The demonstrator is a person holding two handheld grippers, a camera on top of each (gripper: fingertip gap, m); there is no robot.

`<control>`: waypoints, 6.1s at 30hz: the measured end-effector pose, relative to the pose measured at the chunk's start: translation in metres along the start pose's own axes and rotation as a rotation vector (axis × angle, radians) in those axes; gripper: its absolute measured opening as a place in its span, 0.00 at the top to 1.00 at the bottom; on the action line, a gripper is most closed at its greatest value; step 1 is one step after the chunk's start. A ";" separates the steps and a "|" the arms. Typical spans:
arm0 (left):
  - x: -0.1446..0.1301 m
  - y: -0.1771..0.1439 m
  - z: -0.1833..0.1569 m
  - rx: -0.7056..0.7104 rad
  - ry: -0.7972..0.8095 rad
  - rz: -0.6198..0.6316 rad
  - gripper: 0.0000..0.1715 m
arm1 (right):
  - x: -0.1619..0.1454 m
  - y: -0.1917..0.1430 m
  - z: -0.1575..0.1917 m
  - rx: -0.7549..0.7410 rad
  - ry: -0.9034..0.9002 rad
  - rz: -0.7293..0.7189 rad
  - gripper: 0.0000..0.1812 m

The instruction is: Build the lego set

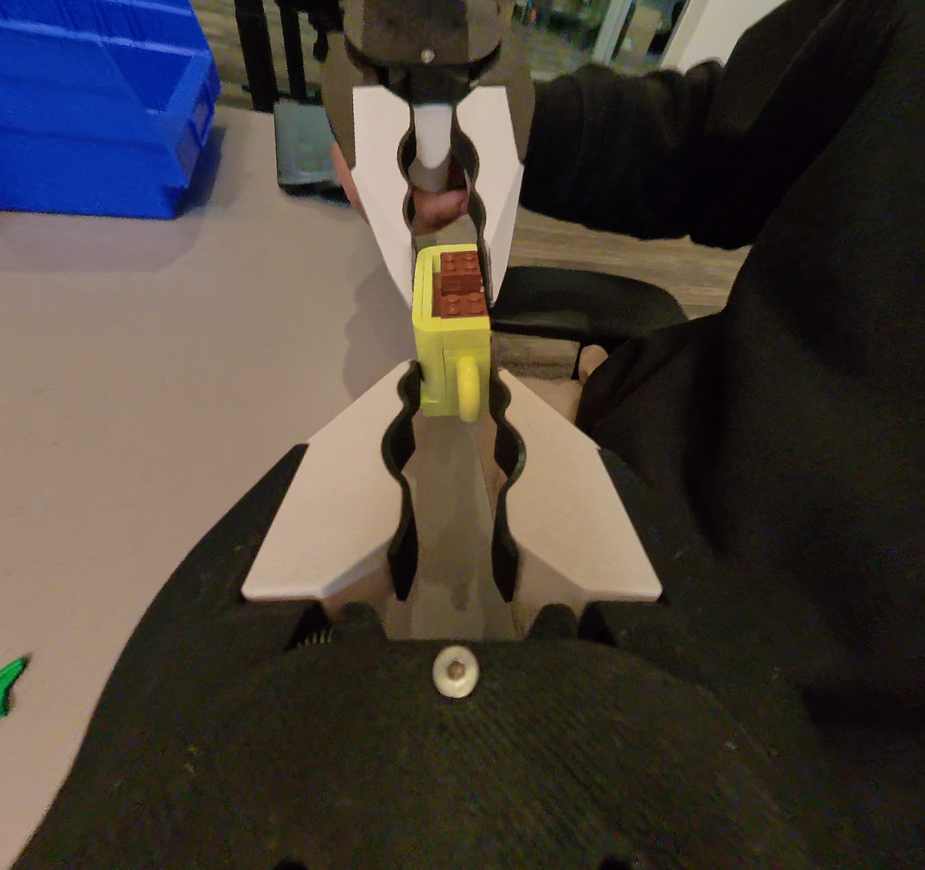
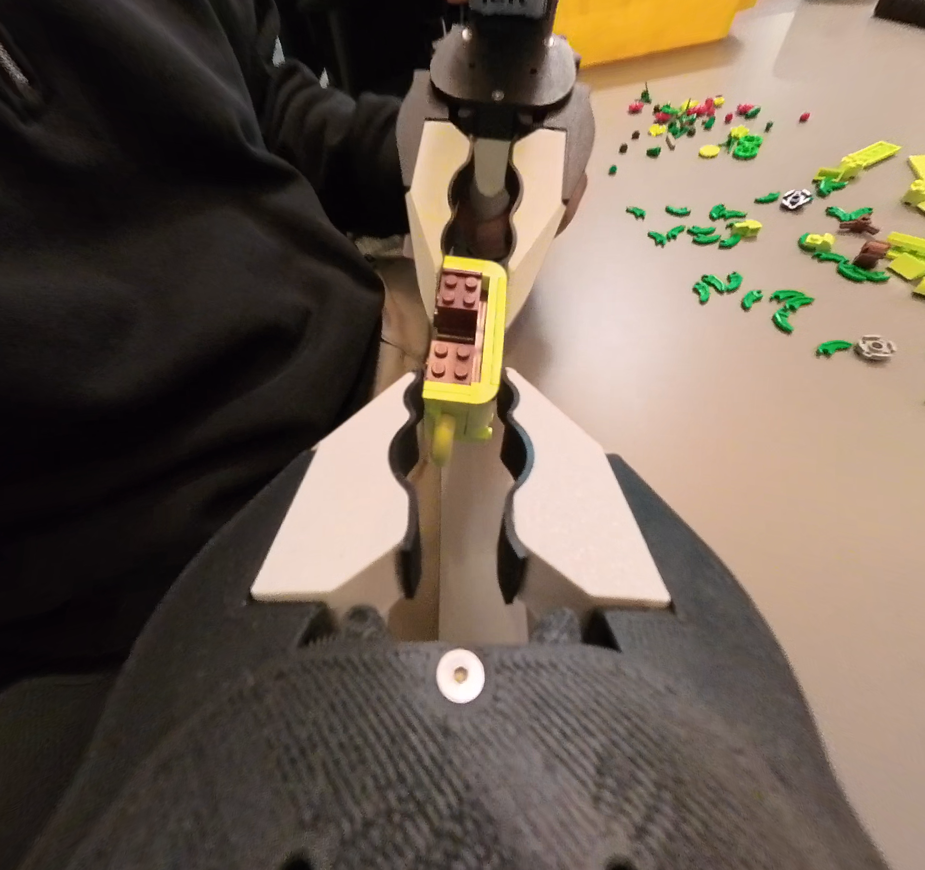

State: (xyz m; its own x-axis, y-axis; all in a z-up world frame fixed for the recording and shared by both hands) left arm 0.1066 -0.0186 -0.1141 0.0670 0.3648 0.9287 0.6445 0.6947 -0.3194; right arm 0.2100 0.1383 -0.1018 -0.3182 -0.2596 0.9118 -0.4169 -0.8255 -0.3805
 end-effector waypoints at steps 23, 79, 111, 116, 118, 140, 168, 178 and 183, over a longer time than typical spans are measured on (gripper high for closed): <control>0.017 -0.012 -0.012 0.102 0.075 -0.110 0.86 | 0.029 -0.008 0.016 -0.104 -0.120 -0.021 0.85; -0.022 0.000 0.044 0.446 -0.071 0.270 0.59 | 0.003 0.013 -0.064 -0.594 0.011 -0.230 0.71; 0.073 -0.143 0.192 1.082 -0.173 0.025 0.62 | 0.162 0.002 -0.162 -0.894 -0.223 -0.361 0.79; 0.081 -0.214 0.260 1.371 -0.276 -0.075 0.59 | 0.186 -0.004 -0.265 -0.980 -0.008 -0.308 0.66; 0.077 -0.234 0.277 1.441 -0.312 -0.097 0.57 | 0.181 0.002 -0.302 -0.957 0.015 -0.248 0.66; 0.086 -0.273 0.309 1.317 -0.329 -0.364 0.58 | 0.166 0.088 -0.382 -1.146 -0.491 0.519 0.93; 0.059 -0.264 0.356 1.035 -0.543 -0.688 0.99 | 0.257 0.152 -0.429 -0.925 -0.320 0.161 1.00; 0.066 -0.271 0.337 0.957 -0.539 -0.769 0.84 | 0.245 0.086 -0.382 -0.960 -0.102 -0.187 0.98; 0.100 -0.237 0.317 1.067 -0.391 -0.657 0.80 | 0.206 0.009 -0.372 -1.219 0.031 -0.230 0.85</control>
State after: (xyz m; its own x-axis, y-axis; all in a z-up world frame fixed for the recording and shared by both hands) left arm -0.2811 0.0495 -0.0057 -0.3666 -0.1980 0.9091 -0.4555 0.8902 0.0102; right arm -0.1759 0.2637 0.0248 -0.1456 -0.1450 0.9787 -0.9798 0.1583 -0.1223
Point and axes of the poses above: each gripper's, where its closed fingertips meet, y out along the fingers, x out of its top, z = x × y across the jaws, the point moved 9 cm from there along -y, back along the fingers
